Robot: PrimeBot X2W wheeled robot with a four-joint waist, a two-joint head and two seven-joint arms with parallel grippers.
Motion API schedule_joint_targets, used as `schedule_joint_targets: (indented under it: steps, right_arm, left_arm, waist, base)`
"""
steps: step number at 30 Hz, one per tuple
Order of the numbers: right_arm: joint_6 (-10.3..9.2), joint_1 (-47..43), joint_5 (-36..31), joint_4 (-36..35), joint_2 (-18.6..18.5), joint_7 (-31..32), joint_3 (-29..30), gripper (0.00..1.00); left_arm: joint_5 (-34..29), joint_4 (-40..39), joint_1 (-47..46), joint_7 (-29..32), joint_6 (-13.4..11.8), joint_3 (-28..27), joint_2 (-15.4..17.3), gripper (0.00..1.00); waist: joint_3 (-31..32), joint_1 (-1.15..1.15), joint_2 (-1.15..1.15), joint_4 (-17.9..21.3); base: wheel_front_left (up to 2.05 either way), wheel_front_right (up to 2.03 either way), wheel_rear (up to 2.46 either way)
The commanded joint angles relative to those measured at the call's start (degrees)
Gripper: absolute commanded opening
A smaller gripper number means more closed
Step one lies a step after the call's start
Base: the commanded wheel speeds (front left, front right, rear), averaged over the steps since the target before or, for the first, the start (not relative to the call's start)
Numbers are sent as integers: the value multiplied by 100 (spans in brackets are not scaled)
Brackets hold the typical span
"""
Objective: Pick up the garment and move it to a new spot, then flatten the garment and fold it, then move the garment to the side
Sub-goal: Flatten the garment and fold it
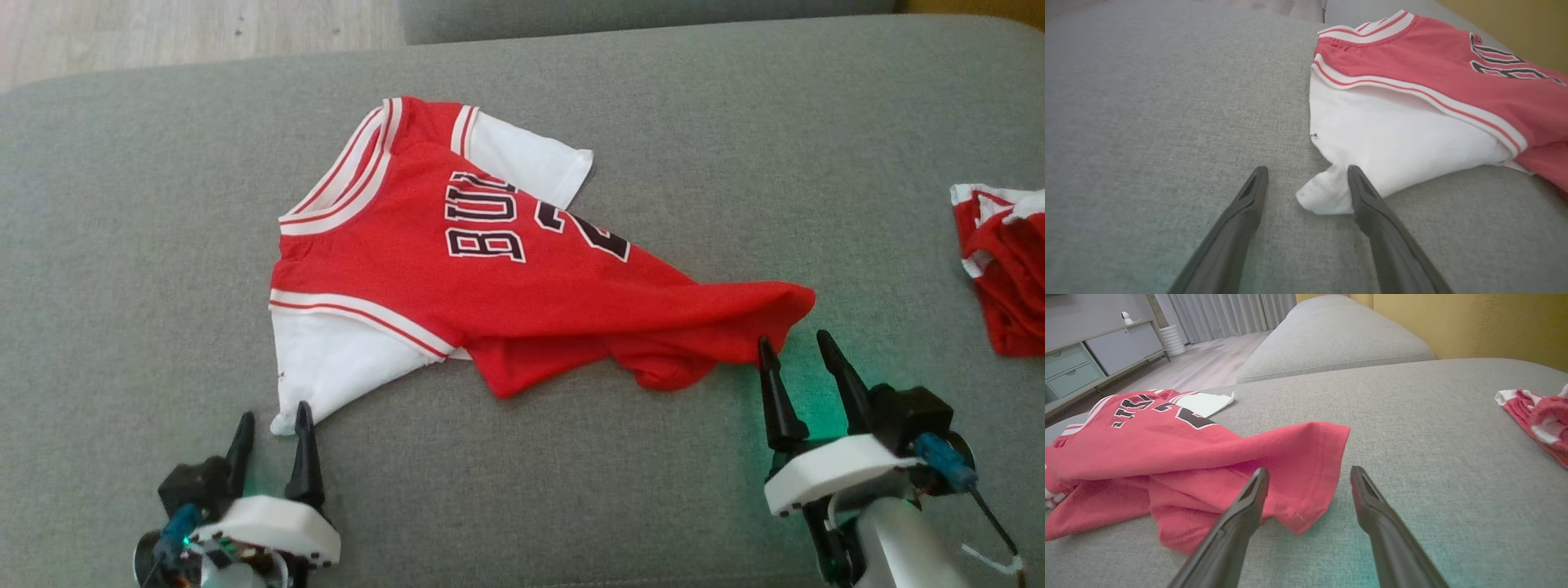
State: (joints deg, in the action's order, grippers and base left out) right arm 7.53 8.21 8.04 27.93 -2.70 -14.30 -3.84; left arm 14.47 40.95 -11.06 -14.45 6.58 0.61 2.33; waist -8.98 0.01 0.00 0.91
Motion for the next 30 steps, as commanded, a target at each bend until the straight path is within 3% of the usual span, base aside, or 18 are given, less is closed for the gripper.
schedule_joint_targets:
  steps: [1,6,7,8,9,10,14,23,30]
  right_arm:
    - [-4,236,51,-172,-18,-70,-158,100]
    - [-4,304,119,-169,-18,-70,-168,100]
    - [-4,309,131,-166,-18,-70,-164,100]
    - [-4,311,141,-160,-18,-70,-157,100]
    - [-4,314,158,-151,-18,-70,-140,100]
    - [-4,319,169,-142,-18,-70,-124,100]
    - [-4,296,202,-86,-18,-70,-18,100]
    - [-4,161,198,230,-18,-70,119,100]
    - [-4,314,265,614,-18,-70,-13,100]
  left_arm:
    - [4,10,-276,-55,22,-170,54,100]
    - [35,359,-408,-55,58,-40,54,100]
    - [76,457,-421,-55,64,3,54,95]
    - [114,573,-433,-55,69,64,54,53]
    - [150,676,-448,-55,73,132,54,20]
    - [194,761,-465,-55,77,194,54,0]
    - [342,905,-506,-55,86,381,54,0]
    - [240,115,-252,-55,2,154,54,0]
    - [155,-72,-194,-55,13,144,54,0]
  waist:
    - [-43,-1,0,16]
    - [-103,-1,0,50]
    - [-104,-1,0,53]
    - [-101,-1,0,55]
    - [-102,-1,0,55]
    - [-99,-1,0,54]
    - [-46,-1,0,16]
    - [64,-1,0,-98]
    - [15,-1,0,-159]
  base:
    - [0,0,0]
    - [0,0,0]
    - [0,0,0]
    - [0,0,0]
    - [0,0,0]
    - [0,0,0]
    - [0,0,0]
    - [0,0,0]
    - [0,0,0]
